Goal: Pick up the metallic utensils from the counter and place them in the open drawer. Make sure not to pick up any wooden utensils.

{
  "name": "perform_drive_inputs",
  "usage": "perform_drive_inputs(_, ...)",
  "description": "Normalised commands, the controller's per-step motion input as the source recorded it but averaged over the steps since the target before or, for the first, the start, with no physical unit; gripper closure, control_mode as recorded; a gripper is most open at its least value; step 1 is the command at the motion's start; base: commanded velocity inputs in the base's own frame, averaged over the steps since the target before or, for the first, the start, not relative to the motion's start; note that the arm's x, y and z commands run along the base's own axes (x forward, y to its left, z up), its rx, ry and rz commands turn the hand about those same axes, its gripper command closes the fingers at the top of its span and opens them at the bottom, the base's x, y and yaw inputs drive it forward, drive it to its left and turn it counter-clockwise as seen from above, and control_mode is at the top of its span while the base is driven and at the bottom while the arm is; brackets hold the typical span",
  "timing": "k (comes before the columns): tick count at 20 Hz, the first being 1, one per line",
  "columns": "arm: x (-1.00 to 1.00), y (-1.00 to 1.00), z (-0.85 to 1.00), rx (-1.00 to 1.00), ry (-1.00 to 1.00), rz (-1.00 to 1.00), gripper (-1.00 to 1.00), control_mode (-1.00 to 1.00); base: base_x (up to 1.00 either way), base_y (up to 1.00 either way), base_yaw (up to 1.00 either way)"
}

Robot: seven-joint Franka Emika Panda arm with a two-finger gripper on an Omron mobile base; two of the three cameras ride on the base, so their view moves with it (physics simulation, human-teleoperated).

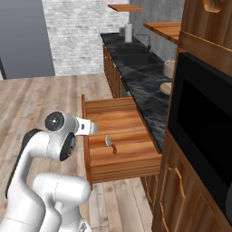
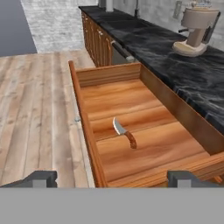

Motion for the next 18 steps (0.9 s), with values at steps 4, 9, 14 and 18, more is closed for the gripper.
perform_drive_inputs(4,-0.74,0.06,0.60,0.07,-0.05,0.00,-1.00,-1.00,0.00,0.00,0.00)
perform_drive_inputs(9,-0.83,0.29,0.41,0.01,-0.14,0.00,-1.00,-1.00,0.00,0.00,0.00)
perform_drive_inputs(14,0.00,0.00,0.00,0.00,0.00,0.00,-1.00,1.00,-1.00,0.72,-0.01)
perform_drive_inputs(18,0.00,0.00,0.00,0.00,0.00,0.00,-1.00,1.00,-1.00,0.96,0.00)
